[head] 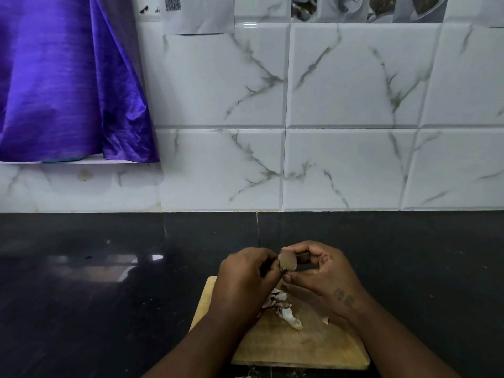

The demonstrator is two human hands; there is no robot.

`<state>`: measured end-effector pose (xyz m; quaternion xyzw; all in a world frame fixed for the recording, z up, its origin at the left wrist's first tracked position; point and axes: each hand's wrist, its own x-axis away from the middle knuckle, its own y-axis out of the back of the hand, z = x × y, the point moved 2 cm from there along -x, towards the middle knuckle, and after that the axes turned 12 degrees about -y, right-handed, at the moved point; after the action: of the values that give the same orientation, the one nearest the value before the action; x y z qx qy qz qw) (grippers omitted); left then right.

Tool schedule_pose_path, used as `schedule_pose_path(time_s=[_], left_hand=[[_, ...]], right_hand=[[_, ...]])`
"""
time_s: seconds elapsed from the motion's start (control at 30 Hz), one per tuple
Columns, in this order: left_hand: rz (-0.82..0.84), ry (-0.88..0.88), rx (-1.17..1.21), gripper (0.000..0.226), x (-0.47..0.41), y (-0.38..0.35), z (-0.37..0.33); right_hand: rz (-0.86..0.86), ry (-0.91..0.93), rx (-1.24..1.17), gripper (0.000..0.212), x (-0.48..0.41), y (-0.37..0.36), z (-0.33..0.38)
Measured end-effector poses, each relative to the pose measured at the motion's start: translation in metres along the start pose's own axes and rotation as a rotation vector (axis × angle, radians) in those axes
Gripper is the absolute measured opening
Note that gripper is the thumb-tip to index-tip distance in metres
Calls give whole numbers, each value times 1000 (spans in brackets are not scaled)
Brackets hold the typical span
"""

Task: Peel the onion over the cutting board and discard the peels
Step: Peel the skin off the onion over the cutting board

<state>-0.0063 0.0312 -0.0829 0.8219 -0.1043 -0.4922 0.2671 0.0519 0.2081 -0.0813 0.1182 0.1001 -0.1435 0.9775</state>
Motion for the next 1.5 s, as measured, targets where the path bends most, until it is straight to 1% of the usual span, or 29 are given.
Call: schedule_pose_path(time_s=[0.27,0.37,0.47,0.53,0.8,0.9,1.03,1.13,1.27,1.37,1.5], left_hand=[[-67,61,100,8,0,-2,4],[-98,20,130,14,1,-1,6],[-65,-39,120,22,0,-2,5],[-53,-49,104,21,0,-3,5],[-101,76,266,21,2,-4,6],[-86,85,281,21,2,-5,4],[-114,40,220,14,2,-3,6],[-108,17,155,15,2,-3,8],[-50,-61,12,15,0,-2,7],[-1,-119,-32,14,0,-1,6],[36,-142,-75,12,0,-1,5]], right_hand=[[33,-11,-65,46,-1,1,-2],[41,-11,-68,47,-2,1,-3],[24,-15,-69,46,-4,0,-4],[5,-22,-68,45,-4,-1,-6],[-45,13,-11,42,-3,-2,-4],[-40,25,22,42,-2,-1,-2],[-34,32,-2,42,-2,-2,-4],[-39,71,41,45,-3,-3,-5],[-34,100,48,45,-4,-2,-8],[-13,103,33,44,-4,-2,-9],[4,112,34,45,-5,-3,-12]])
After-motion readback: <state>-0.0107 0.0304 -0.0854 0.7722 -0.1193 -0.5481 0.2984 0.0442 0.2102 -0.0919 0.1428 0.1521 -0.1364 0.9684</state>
